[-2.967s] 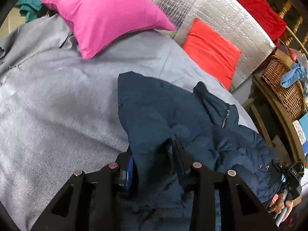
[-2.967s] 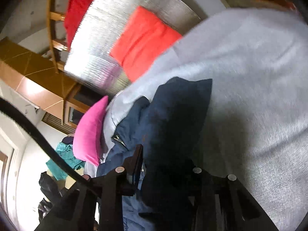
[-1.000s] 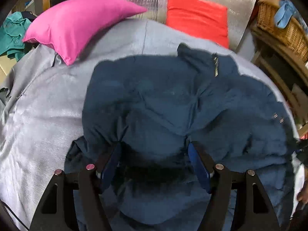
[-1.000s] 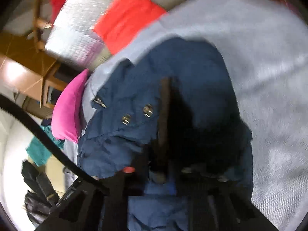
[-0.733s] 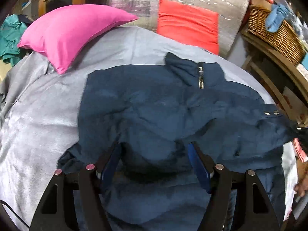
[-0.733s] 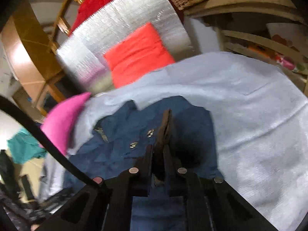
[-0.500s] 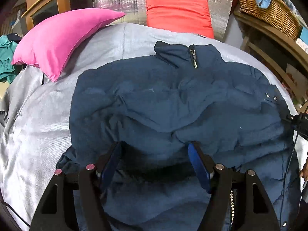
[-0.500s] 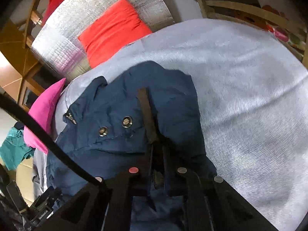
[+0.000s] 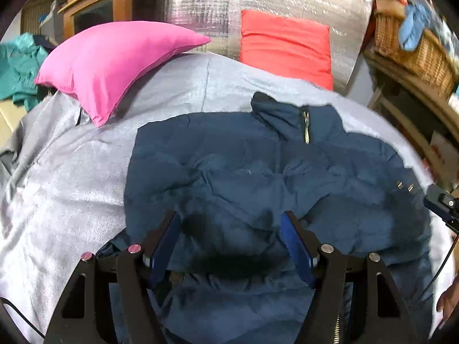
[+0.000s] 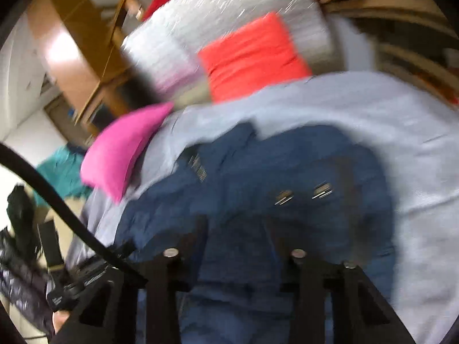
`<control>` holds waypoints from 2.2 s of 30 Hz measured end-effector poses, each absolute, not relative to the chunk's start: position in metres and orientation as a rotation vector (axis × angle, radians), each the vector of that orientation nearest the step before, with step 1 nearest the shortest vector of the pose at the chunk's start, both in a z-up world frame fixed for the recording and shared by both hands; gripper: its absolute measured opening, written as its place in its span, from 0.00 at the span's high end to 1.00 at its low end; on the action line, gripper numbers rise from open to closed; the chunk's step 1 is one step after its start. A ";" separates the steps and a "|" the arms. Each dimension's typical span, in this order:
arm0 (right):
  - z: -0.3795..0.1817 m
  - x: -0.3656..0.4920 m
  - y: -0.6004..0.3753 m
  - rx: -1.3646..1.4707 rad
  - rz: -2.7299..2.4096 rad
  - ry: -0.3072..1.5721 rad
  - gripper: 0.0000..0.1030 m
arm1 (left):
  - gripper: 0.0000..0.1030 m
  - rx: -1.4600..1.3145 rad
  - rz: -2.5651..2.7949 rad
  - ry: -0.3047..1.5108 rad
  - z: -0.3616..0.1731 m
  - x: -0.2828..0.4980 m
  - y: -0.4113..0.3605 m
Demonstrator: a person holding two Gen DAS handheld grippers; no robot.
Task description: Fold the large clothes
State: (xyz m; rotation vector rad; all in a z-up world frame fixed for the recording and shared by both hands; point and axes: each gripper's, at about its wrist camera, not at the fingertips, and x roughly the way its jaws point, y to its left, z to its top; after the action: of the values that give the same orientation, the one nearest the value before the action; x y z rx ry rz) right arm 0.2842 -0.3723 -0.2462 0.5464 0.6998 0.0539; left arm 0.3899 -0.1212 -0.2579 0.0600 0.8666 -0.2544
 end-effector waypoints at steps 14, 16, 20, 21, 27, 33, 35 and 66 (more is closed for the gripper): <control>-0.282 0.313 -0.370 0.667 0.173 0.969 0.66 | 0.28 0.175 -0.246 0.911 -0.267 0.391 -0.132; -0.286 0.308 -0.374 0.675 0.169 0.968 0.65 | 0.28 0.153 -0.271 0.864 -0.258 0.386 -0.133; -0.311 0.316 -0.377 0.727 0.170 1.020 0.72 | 0.28 0.215 -0.279 0.894 -0.272 0.385 -0.147; -0.311 0.317 -0.376 0.734 0.173 1.022 0.72 | 0.28 0.242 -0.267 0.900 -0.277 0.386 -0.150; -0.294 0.307 -0.391 0.776 0.175 1.034 0.70 | 0.28 0.258 -0.264 0.900 -0.273 0.382 -0.149; -0.284 0.280 -0.425 0.766 0.081 1.001 0.71 | 0.28 0.192 -0.286 0.870 -0.258 0.379 -0.138; -0.305 0.283 -0.429 0.782 0.071 1.049 0.73 | 0.27 0.233 -0.262 0.904 -0.271 0.381 -0.143; -0.316 0.285 -0.441 0.798 0.015 1.013 0.67 | 0.27 0.353 -0.212 0.620 -0.220 0.327 -0.144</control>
State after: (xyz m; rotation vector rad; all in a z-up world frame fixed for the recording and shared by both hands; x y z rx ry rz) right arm 0.2848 -0.4406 -0.3164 0.7976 1.0134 0.0149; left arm 0.3272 -0.1440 -0.2198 0.3529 0.6201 -0.2122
